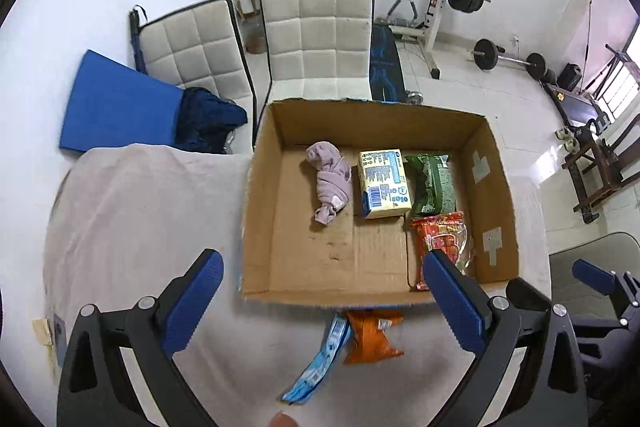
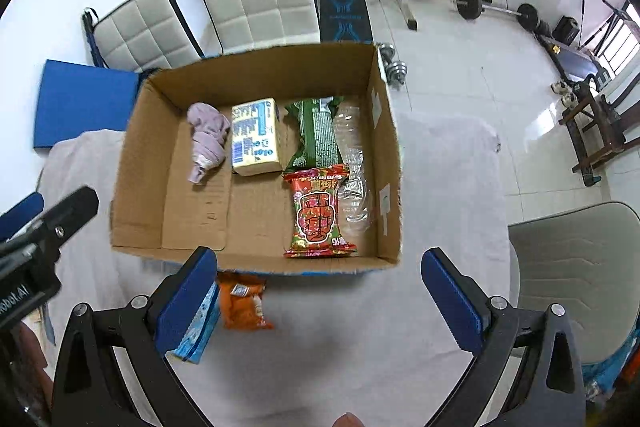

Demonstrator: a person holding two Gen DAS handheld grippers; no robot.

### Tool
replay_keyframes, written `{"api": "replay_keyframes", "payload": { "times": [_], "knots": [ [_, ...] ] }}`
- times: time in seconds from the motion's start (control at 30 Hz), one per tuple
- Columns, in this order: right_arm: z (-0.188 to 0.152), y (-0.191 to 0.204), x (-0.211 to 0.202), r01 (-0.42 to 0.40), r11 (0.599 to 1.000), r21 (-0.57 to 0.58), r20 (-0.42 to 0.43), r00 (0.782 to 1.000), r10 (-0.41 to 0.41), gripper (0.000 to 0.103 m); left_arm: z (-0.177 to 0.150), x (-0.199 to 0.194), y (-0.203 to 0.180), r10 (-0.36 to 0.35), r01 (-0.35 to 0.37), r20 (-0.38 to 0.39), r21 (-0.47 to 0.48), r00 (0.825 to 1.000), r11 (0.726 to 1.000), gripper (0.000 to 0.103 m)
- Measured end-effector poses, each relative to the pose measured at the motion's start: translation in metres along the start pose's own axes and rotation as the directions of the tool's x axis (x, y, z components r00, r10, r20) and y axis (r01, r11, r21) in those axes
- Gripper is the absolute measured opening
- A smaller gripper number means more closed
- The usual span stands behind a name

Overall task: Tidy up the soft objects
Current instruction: 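Withdraw both tools from the box toward the last two items, then grasp the orange snack bag with the right tool while the left tool grasps the blue stick snack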

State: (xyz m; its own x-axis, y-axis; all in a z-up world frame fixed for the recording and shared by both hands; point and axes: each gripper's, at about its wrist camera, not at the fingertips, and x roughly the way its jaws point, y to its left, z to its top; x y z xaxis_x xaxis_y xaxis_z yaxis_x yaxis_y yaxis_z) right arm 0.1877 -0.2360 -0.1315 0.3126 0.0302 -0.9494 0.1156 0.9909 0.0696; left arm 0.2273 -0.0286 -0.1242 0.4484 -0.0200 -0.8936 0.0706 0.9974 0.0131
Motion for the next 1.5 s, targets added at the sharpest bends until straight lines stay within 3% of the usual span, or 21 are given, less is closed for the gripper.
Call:
{"api": "replay_keyframes", "payload": {
  "times": [0.17,0.3,0.47,0.67,0.83,0.97,1.07,1.13,1.17,1.27,1.5],
  "knots": [
    [-0.011,0.003,-0.030,-0.013,1.000,-0.013,0.061,0.998,0.014,0.103,-0.010,-0.026,-0.007,0.031,-0.032,0.040,0.040,0.999,0.999,0.102],
    [-0.017,0.005,-0.056,-0.004,1.000,-0.024,0.114,0.994,0.007,0.103,-0.012,-0.040,-0.004,0.003,-0.005,0.077,0.027,0.997,1.000,0.102],
    [-0.021,0.007,-0.058,-0.025,0.999,-0.031,0.093,0.995,0.028,0.103,-0.024,-0.041,0.003,-0.014,0.012,0.077,0.022,0.997,1.000,0.102],
    [-0.045,0.026,0.010,-0.096,0.995,-0.037,-0.087,0.992,0.092,0.103,-0.062,0.001,0.027,0.010,-0.011,-0.035,-0.006,0.999,1.000,0.102],
    [-0.067,0.049,0.096,-0.137,0.991,-0.001,-0.251,0.959,0.133,0.103,-0.094,0.050,0.051,0.053,-0.060,-0.159,-0.034,0.986,0.998,0.102],
    [-0.078,0.064,0.151,-0.157,0.986,0.053,-0.330,0.929,0.165,0.103,-0.116,0.082,0.061,0.058,-0.070,-0.243,-0.042,0.968,0.997,0.102],
    [-0.085,0.072,0.177,-0.171,0.982,0.085,-0.355,0.915,0.191,0.092,-0.128,0.099,0.062,0.060,-0.072,-0.280,-0.030,0.958,0.997,0.102],
    [-0.087,0.077,0.187,-0.166,0.983,0.084,-0.372,0.910,0.185,0.072,-0.133,0.111,0.063,0.048,-0.058,-0.305,-0.026,0.951,0.998,0.102],
    [-0.089,0.078,0.194,-0.149,0.986,0.079,-0.387,0.907,0.169,0.053,-0.136,0.116,0.062,0.039,-0.050,-0.316,-0.024,0.948,0.998,0.102],
    [-0.094,0.074,0.195,-0.132,0.988,0.083,-0.384,0.910,0.154,0.038,-0.139,0.130,0.054,0.009,-0.012,-0.349,-0.007,0.937,1.000,0.102],
    [-0.105,0.033,0.174,-0.059,0.995,0.075,-0.385,0.919,0.083,0.036,-0.141,0.175,0.017,-0.056,0.084,-0.445,0.042,0.894,0.996,0.101]
  ]
}}
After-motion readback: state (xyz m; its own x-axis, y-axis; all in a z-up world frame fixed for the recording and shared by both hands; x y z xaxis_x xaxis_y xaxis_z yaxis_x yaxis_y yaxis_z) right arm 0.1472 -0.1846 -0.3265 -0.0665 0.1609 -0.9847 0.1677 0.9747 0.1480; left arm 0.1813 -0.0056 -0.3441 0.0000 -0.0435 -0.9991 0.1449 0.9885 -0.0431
